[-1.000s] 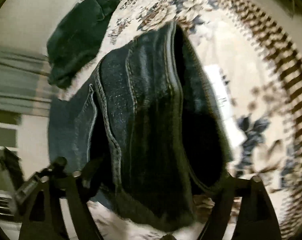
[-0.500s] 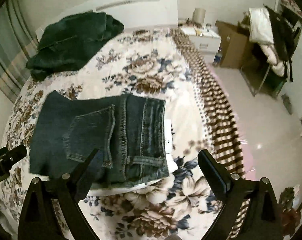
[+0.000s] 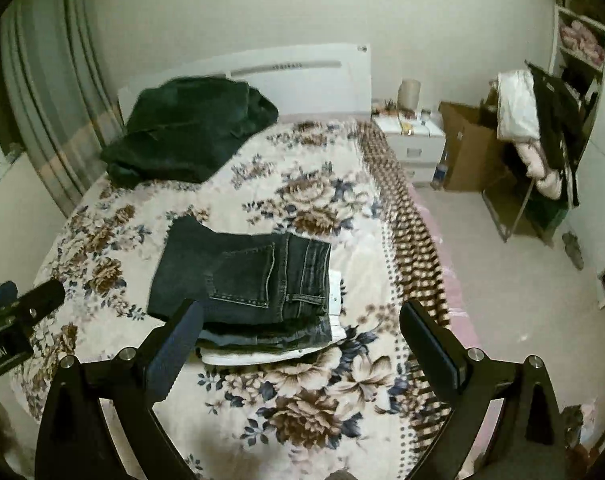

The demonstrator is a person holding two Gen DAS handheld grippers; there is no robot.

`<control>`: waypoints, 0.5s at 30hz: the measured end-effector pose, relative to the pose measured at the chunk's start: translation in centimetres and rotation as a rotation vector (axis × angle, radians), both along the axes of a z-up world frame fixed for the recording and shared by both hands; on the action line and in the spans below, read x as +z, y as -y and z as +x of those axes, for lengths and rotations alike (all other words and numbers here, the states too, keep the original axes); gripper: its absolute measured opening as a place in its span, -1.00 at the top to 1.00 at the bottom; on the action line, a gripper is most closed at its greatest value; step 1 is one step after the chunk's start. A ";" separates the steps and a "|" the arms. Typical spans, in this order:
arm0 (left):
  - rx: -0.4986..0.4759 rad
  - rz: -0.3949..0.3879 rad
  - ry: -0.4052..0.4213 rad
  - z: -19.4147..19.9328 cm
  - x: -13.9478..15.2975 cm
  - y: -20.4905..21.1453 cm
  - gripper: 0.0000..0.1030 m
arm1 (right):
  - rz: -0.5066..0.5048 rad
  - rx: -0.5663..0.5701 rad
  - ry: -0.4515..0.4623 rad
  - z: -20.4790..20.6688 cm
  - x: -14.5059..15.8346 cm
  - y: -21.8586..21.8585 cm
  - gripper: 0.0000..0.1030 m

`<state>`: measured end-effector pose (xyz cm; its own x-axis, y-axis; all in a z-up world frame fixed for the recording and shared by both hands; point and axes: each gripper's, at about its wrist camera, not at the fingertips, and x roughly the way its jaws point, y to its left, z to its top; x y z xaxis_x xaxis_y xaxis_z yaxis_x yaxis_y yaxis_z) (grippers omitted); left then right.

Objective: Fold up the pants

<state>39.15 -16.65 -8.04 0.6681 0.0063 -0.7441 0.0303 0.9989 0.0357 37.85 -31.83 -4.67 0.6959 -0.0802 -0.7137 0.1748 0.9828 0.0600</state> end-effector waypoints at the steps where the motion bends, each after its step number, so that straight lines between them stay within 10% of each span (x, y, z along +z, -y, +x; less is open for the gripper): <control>1: -0.003 -0.006 0.011 -0.9 0.8 -0.1 -0.84 | -0.003 0.000 0.010 -1.1 1.1 -0.2 -0.95; 15: -0.053 -0.022 0.112 -12.7 7.3 -3.1 -0.85 | -0.059 -0.049 0.144 -18.7 13.2 -4.8 -1.00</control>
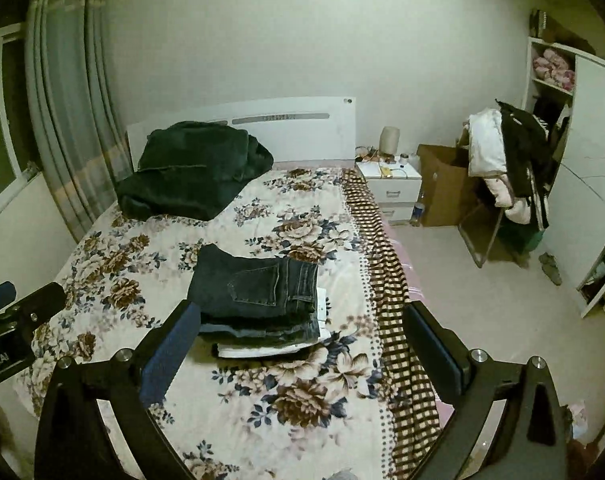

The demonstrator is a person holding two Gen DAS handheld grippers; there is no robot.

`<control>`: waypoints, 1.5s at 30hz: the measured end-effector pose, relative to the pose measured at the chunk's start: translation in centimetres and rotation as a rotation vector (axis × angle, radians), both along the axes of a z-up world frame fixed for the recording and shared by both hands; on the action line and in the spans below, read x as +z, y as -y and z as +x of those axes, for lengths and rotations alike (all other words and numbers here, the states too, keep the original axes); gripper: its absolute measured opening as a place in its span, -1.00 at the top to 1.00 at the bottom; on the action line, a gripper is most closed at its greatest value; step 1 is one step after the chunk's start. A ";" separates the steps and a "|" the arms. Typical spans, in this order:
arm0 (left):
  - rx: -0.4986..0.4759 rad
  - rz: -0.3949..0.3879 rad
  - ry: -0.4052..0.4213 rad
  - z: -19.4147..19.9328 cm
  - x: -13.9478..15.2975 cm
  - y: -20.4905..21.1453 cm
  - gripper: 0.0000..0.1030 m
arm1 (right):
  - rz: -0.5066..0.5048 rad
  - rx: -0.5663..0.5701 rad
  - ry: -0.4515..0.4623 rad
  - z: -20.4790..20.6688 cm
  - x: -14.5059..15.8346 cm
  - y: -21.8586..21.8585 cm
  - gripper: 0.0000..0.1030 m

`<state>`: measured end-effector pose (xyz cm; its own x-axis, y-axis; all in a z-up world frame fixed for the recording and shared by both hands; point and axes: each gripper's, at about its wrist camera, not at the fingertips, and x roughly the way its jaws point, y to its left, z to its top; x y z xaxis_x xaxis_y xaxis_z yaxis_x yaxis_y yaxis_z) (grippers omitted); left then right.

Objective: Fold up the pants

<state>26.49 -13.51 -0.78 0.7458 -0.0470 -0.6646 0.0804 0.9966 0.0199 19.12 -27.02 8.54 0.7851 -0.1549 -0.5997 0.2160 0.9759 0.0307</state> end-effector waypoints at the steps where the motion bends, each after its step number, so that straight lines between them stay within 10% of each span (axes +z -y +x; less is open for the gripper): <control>1: -0.004 -0.003 0.004 -0.7 0.1 -0.2 -0.85 | -0.002 -0.003 0.006 -1.1 0.5 -0.4 -1.00; 15: -0.034 0.003 -0.010 -5.4 0.6 -1.5 -0.99 | -0.009 -0.042 0.047 -9.9 3.8 -4.3 -1.00; 45: 0.035 0.022 -0.013 -7.2 0.5 -1.4 -1.00 | -0.007 0.018 0.016 -9.7 3.2 -4.1 -1.00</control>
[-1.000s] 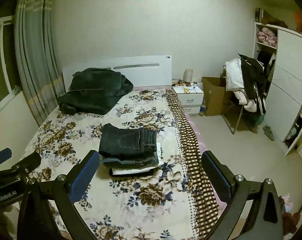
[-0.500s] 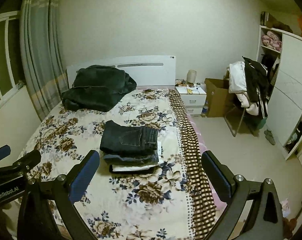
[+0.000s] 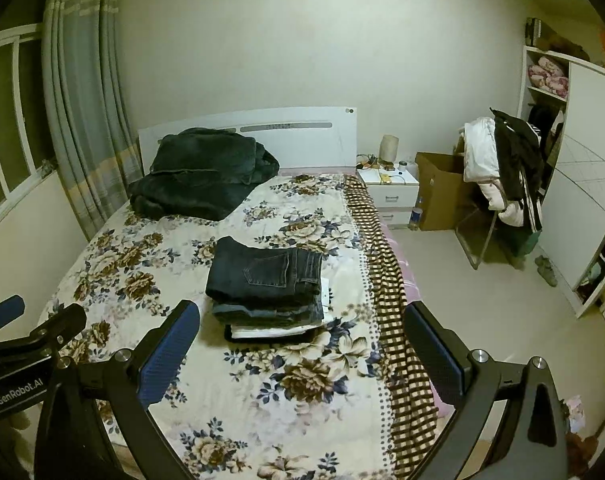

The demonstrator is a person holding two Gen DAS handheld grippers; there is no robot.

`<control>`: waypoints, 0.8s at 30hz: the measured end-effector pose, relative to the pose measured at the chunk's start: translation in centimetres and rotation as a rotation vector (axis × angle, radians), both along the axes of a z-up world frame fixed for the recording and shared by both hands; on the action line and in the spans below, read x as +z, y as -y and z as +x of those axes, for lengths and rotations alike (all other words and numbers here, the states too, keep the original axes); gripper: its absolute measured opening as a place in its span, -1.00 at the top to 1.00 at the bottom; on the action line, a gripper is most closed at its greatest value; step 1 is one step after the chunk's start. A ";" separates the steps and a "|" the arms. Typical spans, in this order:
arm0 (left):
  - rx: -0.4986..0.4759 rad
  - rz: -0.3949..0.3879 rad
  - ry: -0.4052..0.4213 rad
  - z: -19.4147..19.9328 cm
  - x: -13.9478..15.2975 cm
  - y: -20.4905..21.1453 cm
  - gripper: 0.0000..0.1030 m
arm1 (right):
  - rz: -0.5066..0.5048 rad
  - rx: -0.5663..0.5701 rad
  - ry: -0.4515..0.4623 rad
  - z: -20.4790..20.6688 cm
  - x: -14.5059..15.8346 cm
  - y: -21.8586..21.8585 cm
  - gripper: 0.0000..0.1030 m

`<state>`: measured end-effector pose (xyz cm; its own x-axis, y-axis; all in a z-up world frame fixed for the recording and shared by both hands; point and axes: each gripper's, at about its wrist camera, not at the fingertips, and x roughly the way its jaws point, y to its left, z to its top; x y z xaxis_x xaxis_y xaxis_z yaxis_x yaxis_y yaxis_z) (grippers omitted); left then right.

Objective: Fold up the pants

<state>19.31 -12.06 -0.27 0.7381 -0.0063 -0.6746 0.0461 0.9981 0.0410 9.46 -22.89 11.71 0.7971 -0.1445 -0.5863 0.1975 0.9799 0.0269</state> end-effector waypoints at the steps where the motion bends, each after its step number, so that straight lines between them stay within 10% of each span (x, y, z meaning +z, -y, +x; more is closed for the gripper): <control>1: 0.001 -0.001 0.003 -0.2 0.0 0.0 -1.00 | -0.002 0.001 -0.001 0.0 0.0 0.0 -1.00; 24: 0.010 0.000 -0.003 -0.8 0.2 0.0 -1.00 | 0.004 0.000 -0.017 -1.0 -1.0 0.1 -1.00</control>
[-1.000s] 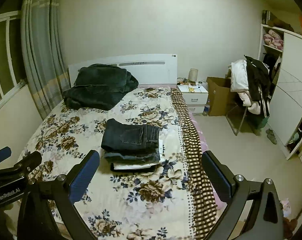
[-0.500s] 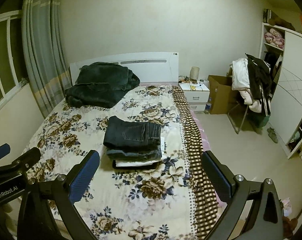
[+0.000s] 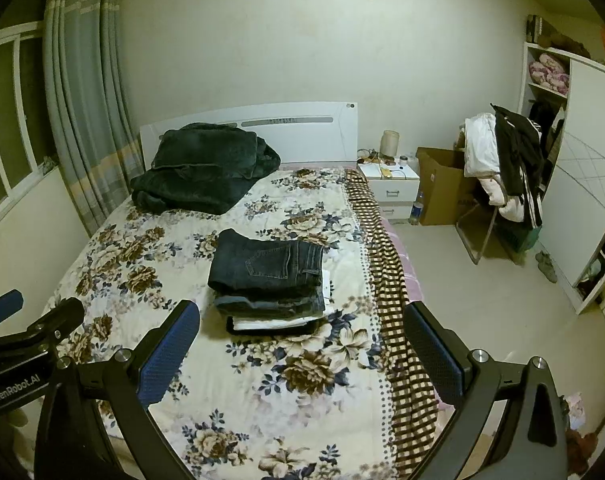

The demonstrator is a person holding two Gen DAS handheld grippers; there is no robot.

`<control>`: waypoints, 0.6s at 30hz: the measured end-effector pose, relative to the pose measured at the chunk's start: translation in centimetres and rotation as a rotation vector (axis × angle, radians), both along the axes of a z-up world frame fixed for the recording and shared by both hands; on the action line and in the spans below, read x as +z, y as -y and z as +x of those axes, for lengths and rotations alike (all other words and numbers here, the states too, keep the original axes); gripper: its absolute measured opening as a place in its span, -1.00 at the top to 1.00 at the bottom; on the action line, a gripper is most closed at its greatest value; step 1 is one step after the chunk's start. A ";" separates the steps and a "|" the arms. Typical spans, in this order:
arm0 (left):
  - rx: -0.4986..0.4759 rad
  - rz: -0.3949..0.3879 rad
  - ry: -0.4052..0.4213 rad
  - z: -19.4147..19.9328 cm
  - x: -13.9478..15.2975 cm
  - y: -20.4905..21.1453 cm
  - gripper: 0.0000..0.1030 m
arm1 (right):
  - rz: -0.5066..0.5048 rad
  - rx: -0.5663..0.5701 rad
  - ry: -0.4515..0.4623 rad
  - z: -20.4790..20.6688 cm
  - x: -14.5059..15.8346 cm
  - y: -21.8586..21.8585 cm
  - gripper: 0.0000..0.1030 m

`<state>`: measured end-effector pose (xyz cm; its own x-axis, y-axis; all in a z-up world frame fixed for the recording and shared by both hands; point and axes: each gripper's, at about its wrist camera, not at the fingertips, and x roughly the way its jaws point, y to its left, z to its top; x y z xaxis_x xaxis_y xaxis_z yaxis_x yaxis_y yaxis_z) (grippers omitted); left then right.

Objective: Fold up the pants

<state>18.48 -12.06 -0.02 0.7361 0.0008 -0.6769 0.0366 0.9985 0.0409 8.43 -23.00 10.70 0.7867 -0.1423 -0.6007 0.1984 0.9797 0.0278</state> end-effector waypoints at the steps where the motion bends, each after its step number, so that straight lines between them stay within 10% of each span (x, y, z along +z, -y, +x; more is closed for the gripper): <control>1: 0.000 -0.003 0.000 0.0 0.0 0.0 -1.00 | -0.003 0.000 -0.001 0.0 0.0 0.0 -1.00; 18: -0.013 -0.006 -0.006 -1.3 -0.3 -0.2 -1.00 | 0.002 -0.002 -0.008 -1.1 -0.7 0.0 -1.00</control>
